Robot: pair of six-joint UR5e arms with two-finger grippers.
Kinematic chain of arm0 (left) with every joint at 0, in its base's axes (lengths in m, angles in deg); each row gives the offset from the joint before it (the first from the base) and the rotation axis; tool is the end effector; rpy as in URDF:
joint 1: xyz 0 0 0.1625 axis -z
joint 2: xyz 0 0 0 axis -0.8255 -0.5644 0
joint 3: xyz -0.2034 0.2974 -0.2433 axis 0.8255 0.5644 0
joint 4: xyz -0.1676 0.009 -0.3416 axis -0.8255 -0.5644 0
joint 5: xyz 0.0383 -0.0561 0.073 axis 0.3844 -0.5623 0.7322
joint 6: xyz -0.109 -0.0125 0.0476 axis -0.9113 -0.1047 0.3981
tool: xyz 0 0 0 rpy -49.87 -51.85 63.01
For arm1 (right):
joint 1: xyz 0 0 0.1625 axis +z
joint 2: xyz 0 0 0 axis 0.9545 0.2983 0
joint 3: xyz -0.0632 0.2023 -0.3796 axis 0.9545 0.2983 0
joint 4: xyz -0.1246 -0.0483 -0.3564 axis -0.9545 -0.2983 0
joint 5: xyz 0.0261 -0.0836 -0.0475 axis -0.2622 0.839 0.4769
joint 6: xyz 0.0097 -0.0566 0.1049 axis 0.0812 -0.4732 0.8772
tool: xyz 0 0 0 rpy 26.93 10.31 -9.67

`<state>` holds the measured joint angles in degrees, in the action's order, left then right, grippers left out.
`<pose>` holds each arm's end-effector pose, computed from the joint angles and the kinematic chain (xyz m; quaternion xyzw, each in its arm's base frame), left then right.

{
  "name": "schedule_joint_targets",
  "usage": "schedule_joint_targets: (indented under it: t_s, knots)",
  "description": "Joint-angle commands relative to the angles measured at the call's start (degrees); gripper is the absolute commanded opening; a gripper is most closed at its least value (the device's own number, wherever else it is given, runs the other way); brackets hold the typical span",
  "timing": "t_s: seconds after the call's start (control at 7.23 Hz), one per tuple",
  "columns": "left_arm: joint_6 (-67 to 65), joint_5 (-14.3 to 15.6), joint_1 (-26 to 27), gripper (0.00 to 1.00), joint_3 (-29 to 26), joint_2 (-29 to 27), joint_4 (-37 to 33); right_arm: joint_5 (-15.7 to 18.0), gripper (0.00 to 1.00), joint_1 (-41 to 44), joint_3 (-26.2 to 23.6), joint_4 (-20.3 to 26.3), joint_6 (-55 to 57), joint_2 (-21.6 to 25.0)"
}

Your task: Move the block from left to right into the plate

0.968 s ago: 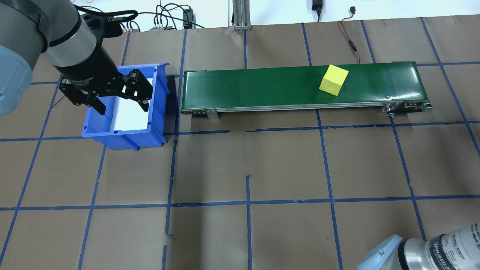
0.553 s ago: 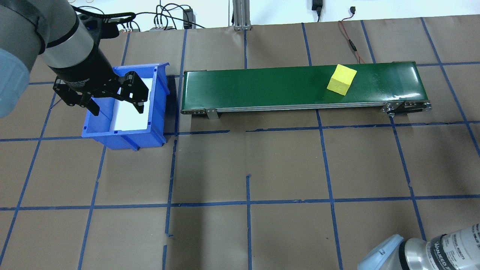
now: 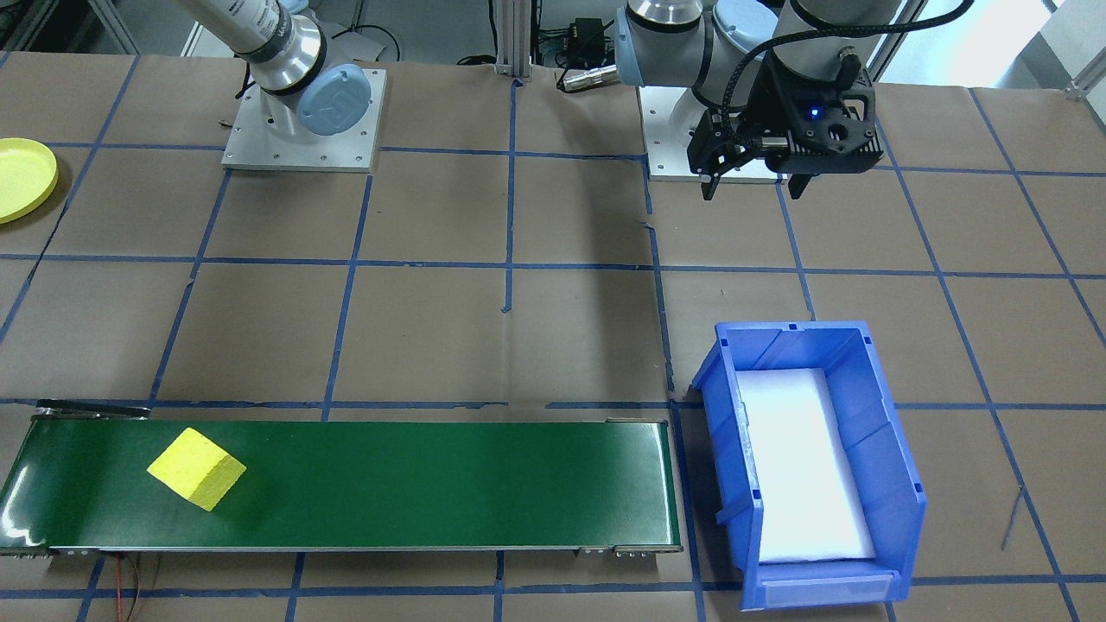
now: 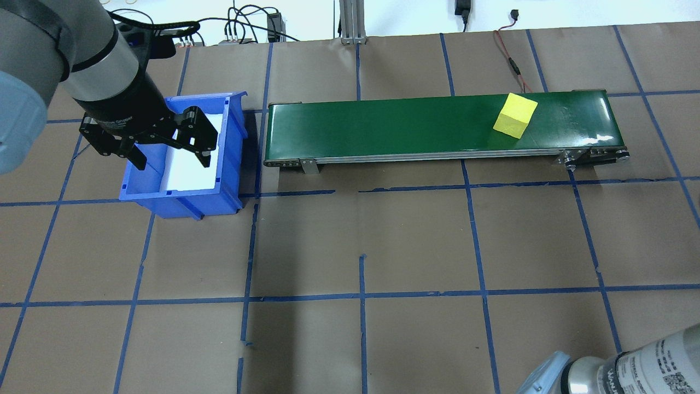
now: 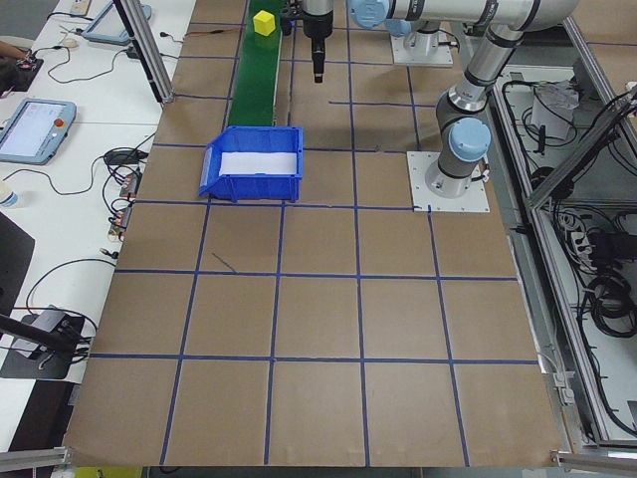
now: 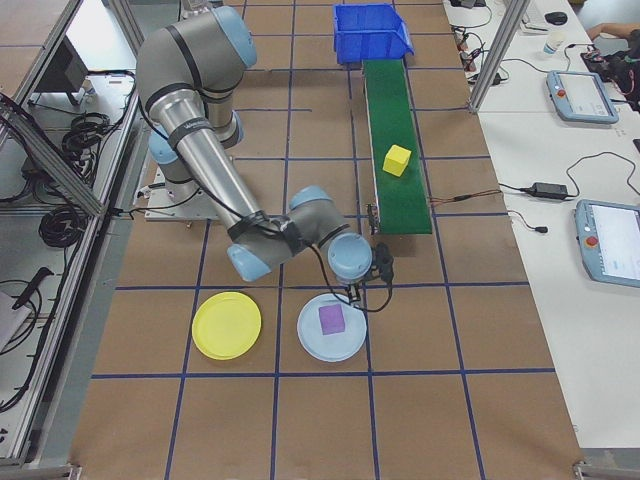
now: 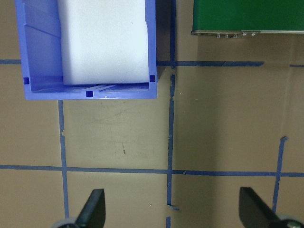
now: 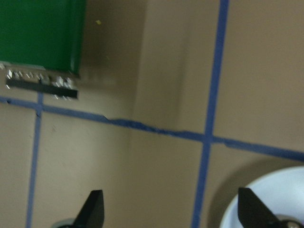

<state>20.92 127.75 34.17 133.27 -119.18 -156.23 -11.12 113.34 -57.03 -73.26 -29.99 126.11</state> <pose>-0.1279 -0.4164 0.4791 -0.0105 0.9997 0.0139 0.0174 -0.3416 -0.5098 0.2918 -0.0695 0.9861 -0.0569 0.1396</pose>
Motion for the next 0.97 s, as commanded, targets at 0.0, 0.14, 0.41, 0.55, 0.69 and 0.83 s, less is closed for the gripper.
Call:
schedule_joint_targets:
  t_s: [0.0, 0.14, 0.41, 0.55, 0.69, 0.83]
  knots:
    - [0.1, 0.0, -0.1, 1.0, 0.0, -0.1, 0.2, -2.6, 1.0, 11.0, 0.1, -0.5, 10.0, 0.6]
    - [0.1, -0.1, -0.1, 1.0, 0.1, -0.1, 0.2, -4.6, 1.0, 16.0, 0.2, -2.9, 14.4, 0.3]
    - [0.2, -0.2, -0.2, 1.0, -0.1, -0.2, 0.3, -4.0, 1.0, 24.7, 0.2, -11.2, 39.7, -0.2]
    - [0.1, -0.3, -0.2, 1.0, -0.1, -0.2, 0.3, -4.3, 1.0, 27.1, 0.2, -12.6, 48.5, -0.3]
    - [0.2, -0.4, -0.2, 1.0, 0.0, -0.2, 0.3, -4.6, 1.0, 28.1, 0.4, -12.7, 52.4, -0.5]
    - [0.2, -0.5, -0.2, 1.0, 0.0, -0.4, 0.3, -5.4, 1.0, 28.1, 0.7, -13.2, 53.1, -1.2]
